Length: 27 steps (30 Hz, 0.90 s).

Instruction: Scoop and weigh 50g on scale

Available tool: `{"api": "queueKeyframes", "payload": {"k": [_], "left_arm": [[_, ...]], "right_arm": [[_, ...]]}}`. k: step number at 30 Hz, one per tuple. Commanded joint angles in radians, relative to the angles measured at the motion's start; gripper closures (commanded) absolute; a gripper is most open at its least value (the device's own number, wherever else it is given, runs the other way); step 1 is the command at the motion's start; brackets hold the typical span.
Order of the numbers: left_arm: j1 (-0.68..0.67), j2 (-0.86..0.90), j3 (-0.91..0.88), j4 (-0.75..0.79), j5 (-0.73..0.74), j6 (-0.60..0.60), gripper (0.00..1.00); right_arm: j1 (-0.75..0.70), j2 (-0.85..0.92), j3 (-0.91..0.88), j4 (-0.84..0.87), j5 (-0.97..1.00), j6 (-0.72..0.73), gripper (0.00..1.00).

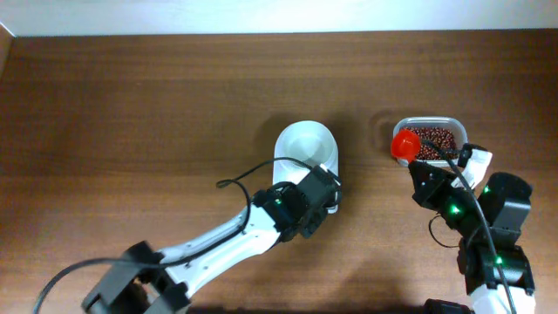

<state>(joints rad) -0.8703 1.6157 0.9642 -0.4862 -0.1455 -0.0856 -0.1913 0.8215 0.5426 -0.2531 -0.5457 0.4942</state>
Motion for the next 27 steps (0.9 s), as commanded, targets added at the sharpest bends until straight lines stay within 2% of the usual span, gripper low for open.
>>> {"api": "queueKeyframes", "payload": {"k": [1,9,17,27], "left_arm": [[0.000,0.065,0.018,0.021,0.011,0.012,1.00],[0.001,0.154,0.018,0.133,0.010,0.013,1.00],[0.010,0.159,0.018,0.198,-0.046,0.013,1.00],[0.058,0.159,0.018,0.213,-0.043,0.013,1.00]], "right_arm": [[-0.006,0.036,0.020,0.025,-0.007,-0.007,0.96],[-0.006,0.050,0.020,0.049,-0.011,-0.008,0.96],[-0.006,0.050,0.020,0.049,-0.002,-0.008,0.96],[-0.006,0.050,0.020,0.048,-0.002,-0.008,0.96]]}}
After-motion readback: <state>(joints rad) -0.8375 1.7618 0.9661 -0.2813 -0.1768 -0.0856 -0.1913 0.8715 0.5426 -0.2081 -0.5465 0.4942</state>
